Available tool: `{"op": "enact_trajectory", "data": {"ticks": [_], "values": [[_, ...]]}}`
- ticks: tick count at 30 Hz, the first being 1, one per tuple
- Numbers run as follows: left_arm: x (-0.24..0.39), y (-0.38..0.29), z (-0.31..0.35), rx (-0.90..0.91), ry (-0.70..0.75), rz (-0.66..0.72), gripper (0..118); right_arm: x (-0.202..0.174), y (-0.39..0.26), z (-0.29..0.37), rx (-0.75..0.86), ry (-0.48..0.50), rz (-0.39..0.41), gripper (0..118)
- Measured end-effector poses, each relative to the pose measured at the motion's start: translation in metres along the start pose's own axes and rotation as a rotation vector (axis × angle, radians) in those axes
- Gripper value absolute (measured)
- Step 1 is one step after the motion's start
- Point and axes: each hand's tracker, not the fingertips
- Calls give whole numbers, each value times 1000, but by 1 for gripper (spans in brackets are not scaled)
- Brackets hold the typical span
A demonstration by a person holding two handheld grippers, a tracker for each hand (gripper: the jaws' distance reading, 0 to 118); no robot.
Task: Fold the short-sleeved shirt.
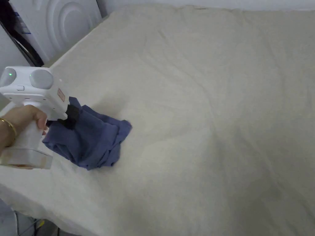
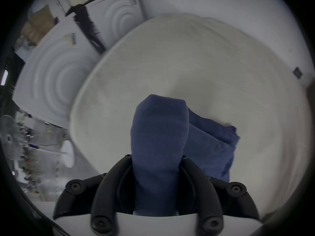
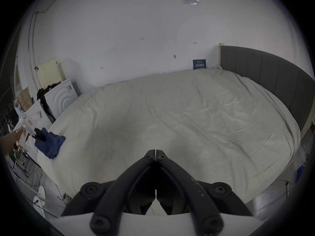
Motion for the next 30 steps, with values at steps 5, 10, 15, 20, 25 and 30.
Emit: {"op": "enact_trajectory", "data": {"ticks": [5,10,15,20,25,30], "values": [[-7,-2,-27,84,310,-95,63,-10,-1,-19,-37,16,14,2],[-2,-20,11,271,352,-75,48,-3,2,-11,-13,32,23,2],[32,-44,118,622,141,8,0,15,13,20,71,38,50,2],[96,-86,232,893,-116,5,0,28,42,58,202,23,101,2],[163,-139,301,1073,-310,33,0,41,73,94,335,0,142,2],[222,-189,324,1123,-473,40,0,51,90,116,421,-51,175,2]]}}
